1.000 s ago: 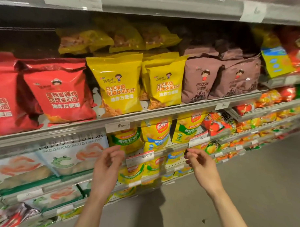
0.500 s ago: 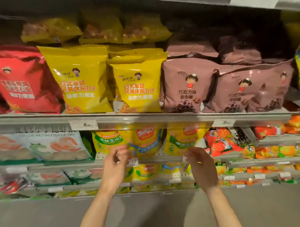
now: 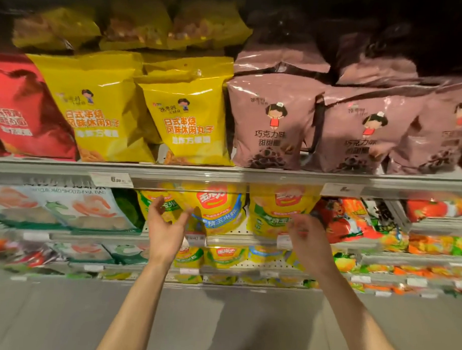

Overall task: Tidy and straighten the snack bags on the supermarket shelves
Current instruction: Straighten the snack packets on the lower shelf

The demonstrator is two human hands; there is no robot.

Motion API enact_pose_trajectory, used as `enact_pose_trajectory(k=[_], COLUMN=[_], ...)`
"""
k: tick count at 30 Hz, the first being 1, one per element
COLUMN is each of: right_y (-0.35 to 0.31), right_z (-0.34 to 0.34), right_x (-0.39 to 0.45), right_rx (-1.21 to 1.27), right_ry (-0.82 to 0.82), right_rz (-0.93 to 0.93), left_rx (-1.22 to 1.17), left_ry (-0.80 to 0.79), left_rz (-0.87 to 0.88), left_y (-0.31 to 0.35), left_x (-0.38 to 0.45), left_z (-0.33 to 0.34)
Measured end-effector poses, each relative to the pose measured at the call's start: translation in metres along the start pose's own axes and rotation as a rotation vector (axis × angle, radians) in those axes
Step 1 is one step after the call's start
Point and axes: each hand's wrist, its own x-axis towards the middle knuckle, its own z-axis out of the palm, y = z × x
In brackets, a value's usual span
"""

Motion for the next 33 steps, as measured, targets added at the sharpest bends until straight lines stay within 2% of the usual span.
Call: enact_pose_trajectory(k=[3,5,8,12,17,24,33], right_y=[0.008,0.008,0.008,0.009,0.002,0.004,0.008], right_z=[-0.002,-0.009,-0.018,-0.026,-0.027,-0.015,-0.007], right_x=[0.016,0.025,0.039,0.052,0.063,0.064,0.068], right_rx=[-0.122,-0.057,0.165,0.284,0.359,0.393,0.441], right_ry=[0.008,0.033,0.041,0.020,0.001,0.042,0.040], right_rz=[0.014,0.014,0.061,0.139,0.159,0.139,0.120], left_rx=[-0.026,-0.025,-0.070,-0.118,-0.098,-0.041,-0.067], left_ry=[-0.039,-0.083,-0.117,-0.089,-0.112,-0.234,-0.353], left_rz=[0.005,-0.004,0.002,0.021,-0.016,-0.111,-0.063], left_y=[0.002,0.003,0.004,0.008,0.008,0.007,0.000], left_x=[0.017,0.026,0.038,0.052,0.056,0.053,0.038], left_z=[0.007,0.013,0.019,0.023,0.028,0.027,0.022])
